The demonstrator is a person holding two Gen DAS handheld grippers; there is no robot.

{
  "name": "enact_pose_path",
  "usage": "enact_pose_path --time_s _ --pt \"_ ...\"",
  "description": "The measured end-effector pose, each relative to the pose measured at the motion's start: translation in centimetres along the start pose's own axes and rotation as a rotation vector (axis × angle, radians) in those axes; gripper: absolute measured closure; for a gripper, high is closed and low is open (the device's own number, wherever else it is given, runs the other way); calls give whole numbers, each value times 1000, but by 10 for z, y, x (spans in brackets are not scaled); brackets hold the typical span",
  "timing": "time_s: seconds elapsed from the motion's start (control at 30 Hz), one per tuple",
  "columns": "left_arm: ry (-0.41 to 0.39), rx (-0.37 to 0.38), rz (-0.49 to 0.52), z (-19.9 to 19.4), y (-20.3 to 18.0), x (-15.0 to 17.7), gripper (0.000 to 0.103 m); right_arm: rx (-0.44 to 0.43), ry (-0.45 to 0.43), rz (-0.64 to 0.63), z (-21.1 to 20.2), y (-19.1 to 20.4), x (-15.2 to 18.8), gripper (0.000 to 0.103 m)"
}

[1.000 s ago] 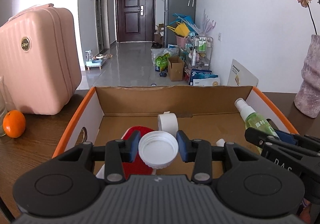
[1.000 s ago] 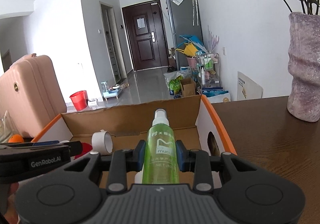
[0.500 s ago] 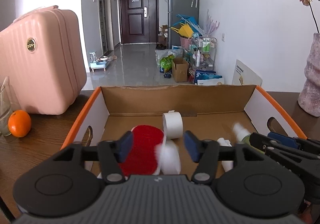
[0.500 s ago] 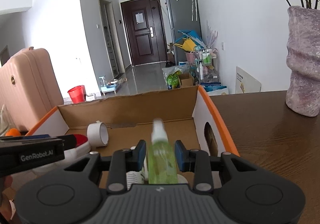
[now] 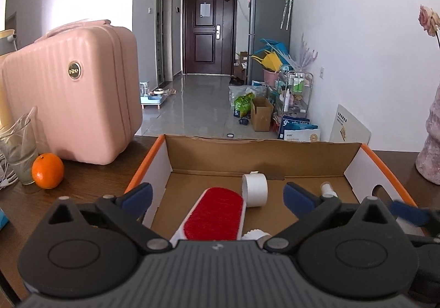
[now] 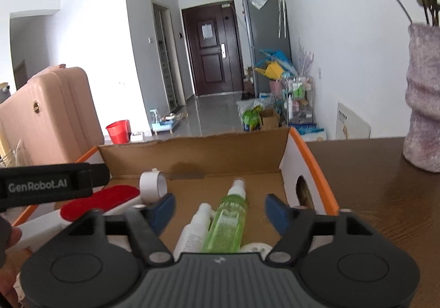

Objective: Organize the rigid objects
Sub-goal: 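Withdraw both tools from the box back over the table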

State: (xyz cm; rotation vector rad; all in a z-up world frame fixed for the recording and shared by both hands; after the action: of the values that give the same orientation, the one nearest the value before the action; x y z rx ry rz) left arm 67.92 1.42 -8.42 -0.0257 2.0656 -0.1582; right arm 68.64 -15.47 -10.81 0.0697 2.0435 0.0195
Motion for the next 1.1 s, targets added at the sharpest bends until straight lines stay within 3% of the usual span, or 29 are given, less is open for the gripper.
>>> enact_pose_path --time_s 0.17,0.47,1.1 --pt "-31 -1 4 -11 1 -3 0 15 -39 35 -6 -6 -8 2" --pt "-59 -11 -17 -20 12 -8 0 25 -35 40 -4 -12 -7 0" --pt "-152 23 -10 -64 5 0 0 59 -82 4 -50 -25 -1 0"
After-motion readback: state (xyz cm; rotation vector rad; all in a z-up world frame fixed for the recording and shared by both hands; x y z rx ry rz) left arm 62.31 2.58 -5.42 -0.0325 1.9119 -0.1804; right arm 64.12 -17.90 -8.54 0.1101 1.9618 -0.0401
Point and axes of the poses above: each gripper's, at about its wrist camera, not at the fingertips, and z roughly the way its jaws point, y to its left, x to its underside, the point moved 10 cm from there along z, roughly the way its jaws point, and after that the axes turned 14 degrees about x, right-handed, at the moved point
